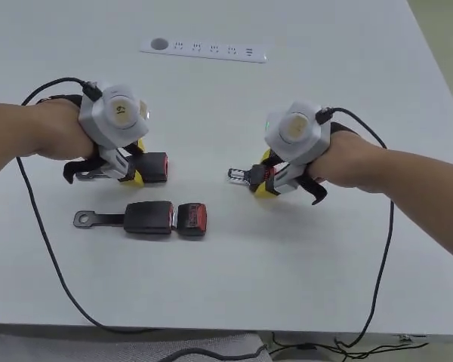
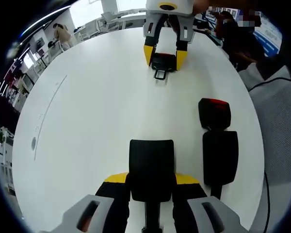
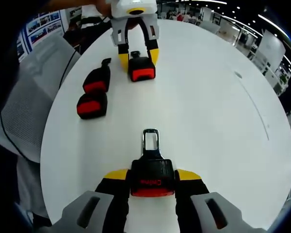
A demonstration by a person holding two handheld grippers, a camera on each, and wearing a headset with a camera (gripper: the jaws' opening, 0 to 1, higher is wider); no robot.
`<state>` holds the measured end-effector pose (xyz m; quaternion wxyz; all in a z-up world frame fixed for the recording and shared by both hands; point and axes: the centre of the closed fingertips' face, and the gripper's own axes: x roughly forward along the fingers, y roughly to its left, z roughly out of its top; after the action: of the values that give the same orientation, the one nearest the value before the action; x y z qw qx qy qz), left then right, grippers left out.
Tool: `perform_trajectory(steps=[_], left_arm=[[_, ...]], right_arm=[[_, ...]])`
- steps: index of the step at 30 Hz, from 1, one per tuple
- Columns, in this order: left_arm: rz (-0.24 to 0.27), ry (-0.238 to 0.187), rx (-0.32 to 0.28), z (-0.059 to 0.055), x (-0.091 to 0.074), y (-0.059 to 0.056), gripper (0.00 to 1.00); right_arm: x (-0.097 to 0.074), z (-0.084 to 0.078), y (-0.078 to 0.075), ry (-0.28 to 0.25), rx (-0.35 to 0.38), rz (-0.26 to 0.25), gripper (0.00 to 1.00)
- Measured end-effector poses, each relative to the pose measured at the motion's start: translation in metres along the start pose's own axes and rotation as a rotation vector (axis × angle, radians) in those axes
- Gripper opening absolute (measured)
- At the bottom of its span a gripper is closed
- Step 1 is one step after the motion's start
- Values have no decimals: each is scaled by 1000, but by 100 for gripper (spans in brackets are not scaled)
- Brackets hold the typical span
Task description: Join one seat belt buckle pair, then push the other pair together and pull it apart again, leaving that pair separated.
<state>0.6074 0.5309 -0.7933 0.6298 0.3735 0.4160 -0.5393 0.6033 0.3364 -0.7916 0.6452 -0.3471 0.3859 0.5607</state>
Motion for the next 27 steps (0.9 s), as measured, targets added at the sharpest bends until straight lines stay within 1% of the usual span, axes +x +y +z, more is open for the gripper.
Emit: perform_trajectory(steps=[3,6,7,9,10,11,13,15,19,21,23,24,25,26,27], left_arm=[[5,-1,-4,1,0,-1,34],[12,-8,-18,2,-1,-1,34],[15,-13,-24,1,-1,0,34],[26,-20,-50,1,0,0,34],[27,-22,-54,0,0,-1,35],[24,-27,-58,0,-2,-3,36],[29,-39,-75,1,-3,-4,39],[32,-51,-100,1,-4,-5,41],[66,-87,-111,4,-16,-6,41],[91,-113,-140,6,-22,-5,42],[107,-142,-165,8,-30,-9,43],[114,-149,-169,7,-33,-11,44],[127,-157,-174,8,-38,-17,46],[135,-163,-178,7,-41,-20,47],[143,-175,-186,6,-44,-25,48]], right_arm=[[1,0,-4,1,1,-20,37],[1,0,-4,2,3,-27,39],[0,0,-5,4,-1,-38,40],[-1,1,-6,6,-4,-51,42],[-1,2,-5,7,-4,-53,42],[-1,2,-5,6,-5,-56,43],[-2,2,-7,4,4,-74,48],[-5,5,-5,-13,11,-85,50],[-14,11,-4,-51,31,-136,56],[-18,12,-1,-78,60,-155,59],[-21,14,4,-94,78,-171,61],[-24,15,8,-99,80,-180,62],[-26,16,12,-109,90,-195,65],[-23,13,12,-112,95,-200,66],[-25,12,16,-120,99,-210,67]])
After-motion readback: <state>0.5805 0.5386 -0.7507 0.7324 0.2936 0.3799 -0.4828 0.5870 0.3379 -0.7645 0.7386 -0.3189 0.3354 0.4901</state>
